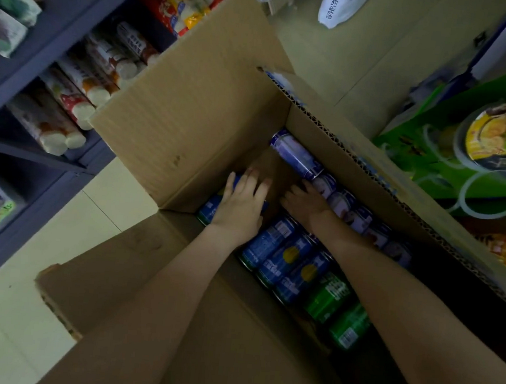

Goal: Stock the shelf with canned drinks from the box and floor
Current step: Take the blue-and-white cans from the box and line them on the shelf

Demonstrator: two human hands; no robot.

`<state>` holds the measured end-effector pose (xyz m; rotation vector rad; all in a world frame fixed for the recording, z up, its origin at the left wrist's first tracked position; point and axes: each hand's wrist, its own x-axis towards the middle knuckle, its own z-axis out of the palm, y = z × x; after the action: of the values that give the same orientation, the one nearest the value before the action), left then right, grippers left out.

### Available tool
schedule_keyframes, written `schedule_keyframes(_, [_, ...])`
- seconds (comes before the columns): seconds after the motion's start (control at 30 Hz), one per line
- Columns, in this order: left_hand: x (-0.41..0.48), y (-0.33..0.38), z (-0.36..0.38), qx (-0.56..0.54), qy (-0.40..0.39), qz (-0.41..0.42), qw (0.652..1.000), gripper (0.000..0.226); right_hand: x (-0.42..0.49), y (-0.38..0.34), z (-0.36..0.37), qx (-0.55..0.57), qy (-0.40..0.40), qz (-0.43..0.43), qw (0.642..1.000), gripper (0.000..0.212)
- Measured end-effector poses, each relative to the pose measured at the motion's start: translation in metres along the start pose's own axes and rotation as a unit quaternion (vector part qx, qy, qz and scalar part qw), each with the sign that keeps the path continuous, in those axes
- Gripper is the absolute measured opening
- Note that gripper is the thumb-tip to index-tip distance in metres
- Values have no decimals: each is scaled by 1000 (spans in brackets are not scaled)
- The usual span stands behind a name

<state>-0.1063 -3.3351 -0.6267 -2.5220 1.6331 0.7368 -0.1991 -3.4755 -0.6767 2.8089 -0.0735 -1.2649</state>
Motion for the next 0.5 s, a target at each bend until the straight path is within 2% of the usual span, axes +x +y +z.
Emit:
schedule_keyframes(0.07, [0,0,0,-23,3,-8,1000,76,-12,0,-7,62,11,19,998,61])
schedule_keyframes(0.13, [2,0,-1,-67,-9,-32,997,82,-30,2,-9,151,76,44,985,61])
schedule_keyframes(0.17, [4,0,-1,-99,-18,-46,994,87,-39,2,-9,235,124,56,963,63])
schedule_keyframes(0.2, [5,1,-2,-140,-32,-55,988,92,-50,2,-13,344,170,69,921,64])
schedule_keyframes(0.27, [6,6,-9,-252,-67,-57,964,94,-74,0,-30,567,214,83,791,65])
schedule_keyframes(0.33, [3,12,-19,-368,-88,-52,924,73,-90,-3,-46,712,225,70,662,61])
schedule_keyframes(0.37, [0,15,-25,-412,-95,-52,905,61,-94,-4,-49,752,226,53,617,59])
schedule_keyframes(0.43, [-5,17,-35,-489,-101,-61,864,51,-99,-8,-50,812,229,25,536,58])
schedule_keyframes(0.47, [-9,18,-40,-514,-109,-67,848,48,-102,-8,-49,836,223,12,501,59])
schedule_keyframes(0.5, [-12,19,-45,-525,-118,-70,840,43,-102,-8,-46,848,217,-2,483,56])
